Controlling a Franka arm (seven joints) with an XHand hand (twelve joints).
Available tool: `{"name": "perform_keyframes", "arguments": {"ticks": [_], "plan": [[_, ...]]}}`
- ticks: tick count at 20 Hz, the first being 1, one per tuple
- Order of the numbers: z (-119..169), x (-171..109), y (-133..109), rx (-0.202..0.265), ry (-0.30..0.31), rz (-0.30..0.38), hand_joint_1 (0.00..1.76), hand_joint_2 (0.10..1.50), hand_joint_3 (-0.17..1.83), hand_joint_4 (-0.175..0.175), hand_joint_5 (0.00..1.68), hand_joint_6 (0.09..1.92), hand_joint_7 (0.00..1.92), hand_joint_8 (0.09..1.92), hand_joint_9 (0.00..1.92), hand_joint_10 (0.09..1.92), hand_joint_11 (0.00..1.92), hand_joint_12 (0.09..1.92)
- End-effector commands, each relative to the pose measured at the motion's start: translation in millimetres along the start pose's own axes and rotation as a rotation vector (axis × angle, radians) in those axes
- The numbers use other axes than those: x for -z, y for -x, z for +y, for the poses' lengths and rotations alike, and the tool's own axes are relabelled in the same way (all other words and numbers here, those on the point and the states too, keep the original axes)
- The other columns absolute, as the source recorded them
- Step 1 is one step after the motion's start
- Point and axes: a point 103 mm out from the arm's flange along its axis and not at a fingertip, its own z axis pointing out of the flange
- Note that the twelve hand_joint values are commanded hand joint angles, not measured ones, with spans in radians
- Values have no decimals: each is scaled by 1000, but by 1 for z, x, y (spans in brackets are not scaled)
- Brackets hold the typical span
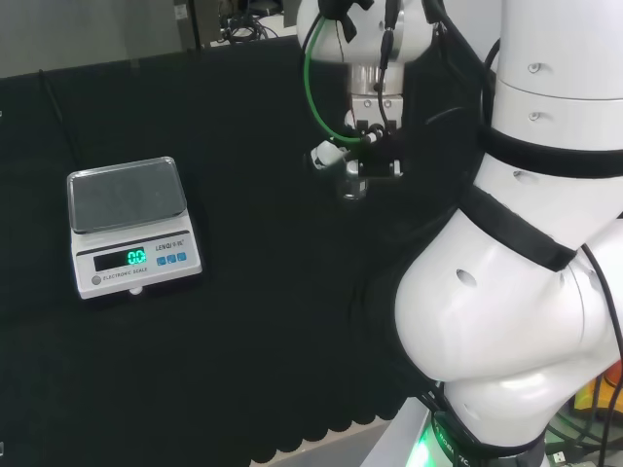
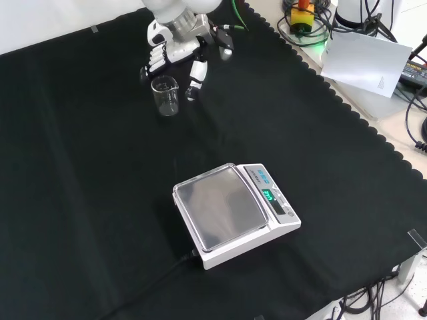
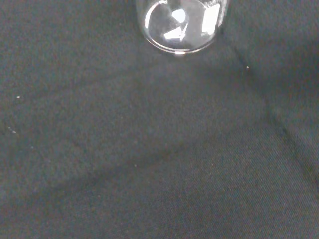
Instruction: Pick up the beaker.
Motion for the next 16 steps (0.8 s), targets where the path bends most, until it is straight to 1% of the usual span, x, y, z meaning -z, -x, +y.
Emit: {"name": "perform_keyframes", "arguments": {"ticks": [1, 5, 9, 11, 16], "plan": [[0, -28, 5, -27, 87, 58, 412, 761, 100, 15, 9, 87, 0, 296, 49, 807, 0, 1249], [3, -35, 1, -39, 93, 55, 450, 765, 97, 16, 3, 87, 0, 324, 51, 812, 0, 1268], [10, -34, -1, -54, 122, 52, 501, 773, 95, 21, 14, 87, 0, 371, 67, 821, 0, 1324], [15, -33, 2, -66, 133, 52, 511, 775, 95, 22, 16, 87, 0, 384, 70, 823, 0, 1336], [29, -34, 12, -94, 135, 41, 519, 779, 96, 24, 16, 87, 0, 389, 73, 825, 0, 1344]]}}
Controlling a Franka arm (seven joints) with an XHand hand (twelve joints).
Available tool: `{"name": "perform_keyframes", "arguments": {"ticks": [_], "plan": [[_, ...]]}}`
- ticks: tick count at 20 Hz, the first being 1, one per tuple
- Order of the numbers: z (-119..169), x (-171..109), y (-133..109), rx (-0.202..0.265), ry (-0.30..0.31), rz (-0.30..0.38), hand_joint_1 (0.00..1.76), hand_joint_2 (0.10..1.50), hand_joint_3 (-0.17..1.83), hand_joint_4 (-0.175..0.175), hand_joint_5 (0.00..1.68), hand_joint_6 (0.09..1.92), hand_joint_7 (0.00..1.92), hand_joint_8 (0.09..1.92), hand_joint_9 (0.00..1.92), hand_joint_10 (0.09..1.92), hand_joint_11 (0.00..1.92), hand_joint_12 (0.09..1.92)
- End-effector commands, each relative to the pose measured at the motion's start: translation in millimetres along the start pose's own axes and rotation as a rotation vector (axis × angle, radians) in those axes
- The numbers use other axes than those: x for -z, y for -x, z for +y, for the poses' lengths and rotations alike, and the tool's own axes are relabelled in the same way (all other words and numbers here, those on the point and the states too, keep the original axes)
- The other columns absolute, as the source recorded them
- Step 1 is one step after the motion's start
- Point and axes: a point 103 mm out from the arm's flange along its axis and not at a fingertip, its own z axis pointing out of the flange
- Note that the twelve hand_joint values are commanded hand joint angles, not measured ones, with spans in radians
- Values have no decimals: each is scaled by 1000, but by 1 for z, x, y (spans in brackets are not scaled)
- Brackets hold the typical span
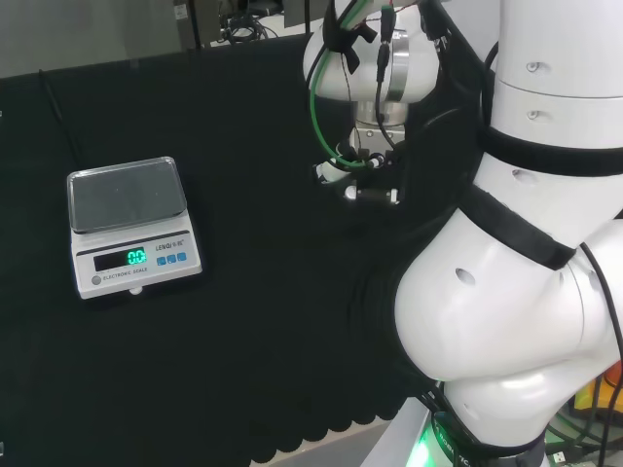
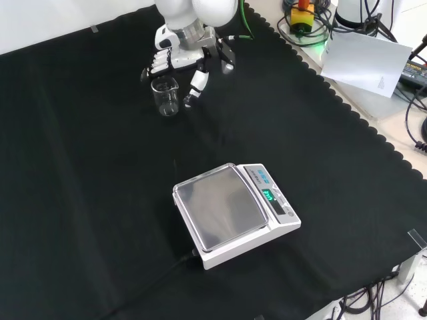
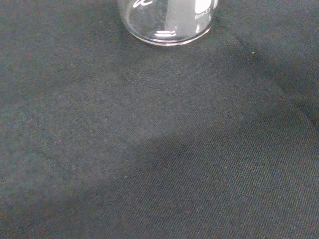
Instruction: Pick up the beaker.
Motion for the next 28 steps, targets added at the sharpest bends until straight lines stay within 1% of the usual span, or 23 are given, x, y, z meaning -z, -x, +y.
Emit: {"name": "perform_keyframes", "arguments": {"ticks": [1, 4, 8, 11, 12, 14, 17, 18, 19, 21, 22, 23, 25, 28], "plan": [[17, -3, 8, -32, 5, -14, 519, 779, 96, 24, 16, 87, 0, 390, 73, 825, 0, 1345], [25, -6, 14, -36, -1, -12, 521, 780, 97, 24, 16, 87, 0, 391, 74, 825, 0, 1348], [33, -8, 13, -28, 4, -7, 527, 784, 99, 25, 30, 87, 0, 413, 85, 829, 0, 1373], [37, -8, 10, -34, 32, 6, 589, 802, 130, 24, 114, 87, 23, 599, 238, 810, 9, 1503], [38, -8, 8, -35, 44, 8, 621, 809, 150, 24, 153, 87, 65, 657, 312, 800, 49, 1521], [39, -7, 6, -42, 68, 13, 678, 816, 201, 24, 227, 87, 150, 737, 438, 772, 176, 1495], [42, -6, 3, -60, 99, 41, 750, 765, 402, 24, 382, 87, 313, 818, 624, 697, 387, 1407], [43, -5, 3, -63, 106, 44, 769, 746, 480, 24, 443, 139, 379, 847, 694, 674, 458, 1370], [43, -5, 1, -65, 111, 43, 783, 731, 543, 24, 463, 282, 430, 875, 752, 654, 516, 1339], [44, -5, 3, -73, 122, 51, 806, 719, 619, 25, 454, 664, 519, 941, 839, 644, 603, 1292], [45, -4, 2, -76, 125, 55, 816, 720, 641, 26, 461, 821, 560, 979, 872, 649, 635, 1274], [45, -4, 3, -80, 130, 56, 825, 723, 657, 27, 475, 931, 595, 1013, 903, 655, 664, 1259], [46, -3, 1, -81, 136, 52, 843, 735, 680, 24, 522, 1057, 657, 1072, 960, 670, 723, 1237], [47, 0, 1, -80, 144, 47, 882, 751, 705, 8, 586, 1137, 715, 1168, 1048, 690, 826, 1180]]}}
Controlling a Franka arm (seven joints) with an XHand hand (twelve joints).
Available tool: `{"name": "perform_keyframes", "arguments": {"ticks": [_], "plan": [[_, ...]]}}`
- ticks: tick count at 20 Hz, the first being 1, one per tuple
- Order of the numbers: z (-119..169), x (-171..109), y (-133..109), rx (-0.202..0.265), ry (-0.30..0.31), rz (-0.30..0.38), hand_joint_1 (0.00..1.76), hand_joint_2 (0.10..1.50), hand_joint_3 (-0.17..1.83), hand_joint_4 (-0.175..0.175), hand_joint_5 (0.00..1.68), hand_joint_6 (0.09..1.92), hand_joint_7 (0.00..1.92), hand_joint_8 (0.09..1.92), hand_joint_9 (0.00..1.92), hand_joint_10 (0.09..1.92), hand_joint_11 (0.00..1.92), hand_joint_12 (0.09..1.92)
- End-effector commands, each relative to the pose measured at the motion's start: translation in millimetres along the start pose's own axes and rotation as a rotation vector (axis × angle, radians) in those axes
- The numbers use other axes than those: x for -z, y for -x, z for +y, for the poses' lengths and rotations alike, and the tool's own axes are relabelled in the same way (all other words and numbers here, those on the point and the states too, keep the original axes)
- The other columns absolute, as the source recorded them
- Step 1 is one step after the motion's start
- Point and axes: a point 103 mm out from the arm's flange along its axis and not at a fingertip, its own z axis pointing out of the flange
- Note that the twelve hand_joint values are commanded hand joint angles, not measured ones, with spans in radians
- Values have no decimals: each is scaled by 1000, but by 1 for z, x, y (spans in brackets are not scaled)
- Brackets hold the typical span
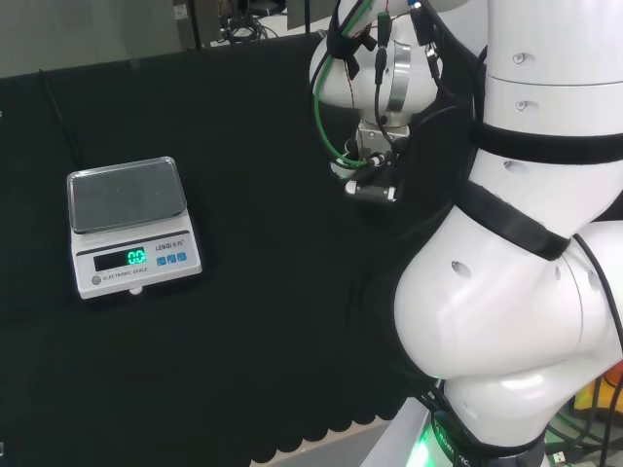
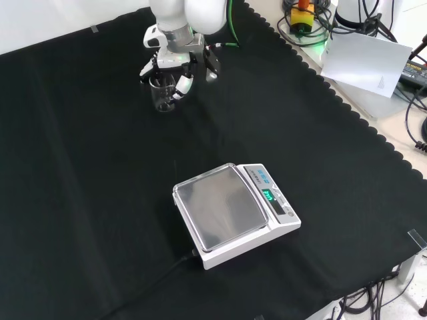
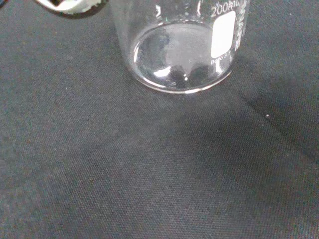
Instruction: Pick up the beaker.
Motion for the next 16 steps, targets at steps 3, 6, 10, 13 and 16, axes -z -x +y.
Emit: {"name": "perform_keyframes", "arguments": {"ticks": [3, 6, 10, 13, 16], "plan": [[2, 8, -5, 3, 22, -4, 911, 757, 717, -6, 620, 1163, 748, 1228, 1098, 699, 887, 1139], [1, 18, -2, 11, 37, -7, 929, 758, 722, -14, 644, 1173, 768, 1258, 1122, 703, 919, 1115], [1, 35, -3, 17, 57, -8, 954, 953, 446, 77, 753, 1260, 791, 1284, 1149, 727, 946, 1098], [-2, 49, -6, 22, 74, -6, 962, 1106, 185, 121, 800, 1283, 802, 1294, 1158, 749, 963, 1083], [-5, 62, -10, 33, 89, -7, 966, 1143, 108, 123, 810, 1276, 806, 1297, 1159, 760, 970, 1076]]}}
